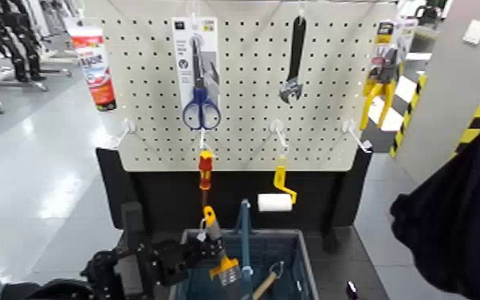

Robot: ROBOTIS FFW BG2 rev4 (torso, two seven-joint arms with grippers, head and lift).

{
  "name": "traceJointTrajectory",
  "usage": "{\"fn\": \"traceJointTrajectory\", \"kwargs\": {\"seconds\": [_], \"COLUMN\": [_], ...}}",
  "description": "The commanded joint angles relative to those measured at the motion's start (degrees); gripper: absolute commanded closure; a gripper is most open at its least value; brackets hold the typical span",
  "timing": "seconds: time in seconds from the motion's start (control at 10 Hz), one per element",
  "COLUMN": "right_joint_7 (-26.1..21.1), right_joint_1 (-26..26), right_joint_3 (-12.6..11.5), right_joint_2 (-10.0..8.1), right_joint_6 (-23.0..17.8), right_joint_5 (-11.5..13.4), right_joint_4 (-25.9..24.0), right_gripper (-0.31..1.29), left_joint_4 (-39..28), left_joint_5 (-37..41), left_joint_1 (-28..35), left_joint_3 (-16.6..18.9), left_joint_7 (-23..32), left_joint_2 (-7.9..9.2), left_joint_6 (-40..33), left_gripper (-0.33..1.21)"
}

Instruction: Put the yellow paint brush into the crate.

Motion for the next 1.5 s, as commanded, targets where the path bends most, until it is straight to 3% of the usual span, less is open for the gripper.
{"fn": "traceJointTrajectory", "kwargs": {"seconds": [0.1, 0.4, 0.5, 0.7, 0.9, 1.2, 1.5], "right_joint_7": [0.0, 0.0, 0.0, 0.08, 0.08, 0.08, 0.08], "right_joint_1": [0.0, 0.0, 0.0, 0.0, -0.08, 0.0, 0.0], "right_joint_3": [0.0, -0.18, -0.09, -0.09, -0.18, -0.26, -0.35], "right_joint_2": [0.05, -0.03, -0.03, -0.12, -0.12, -0.12, -0.21], "right_joint_6": [-0.15, -0.23, -0.23, -0.23, -0.23, -0.23, -0.23], "right_joint_5": [-0.11, -0.28, -0.28, -0.37, -0.46, -0.55, -0.55], "right_joint_4": [0.09, 0.09, 0.09, 0.18, 0.18, 0.01, -0.08], "right_gripper": [0.14, 0.14, 0.14, 0.14, 0.14, 0.14, 0.14], "left_joint_4": [-0.38, -2.66, -3.98, -6.53, -10.57, -16.55, -17.43], "left_joint_5": [0.2, -0.59, -1.29, -3.49, -7.45, -15.0, -20.8], "left_joint_1": [-0.12, 0.23, 0.5, 1.73, 5.16, 13.59, 19.66], "left_joint_3": [-0.37, 1.39, 2.45, 3.68, 6.05, 12.12, 13.96], "left_joint_7": [0.0, 0.26, 0.35, 1.49, 6.24, 14.94, 21.79], "left_joint_2": [0.01, 0.1, 0.1, 0.01, -0.87, -4.12, -7.2], "left_joint_6": [-0.1, -0.89, -0.89, -3.71, -7.31, -12.85, -18.91], "left_gripper": [0.74, 0.18, 0.12, 0.12, 0.12, 0.12, 0.12]}}
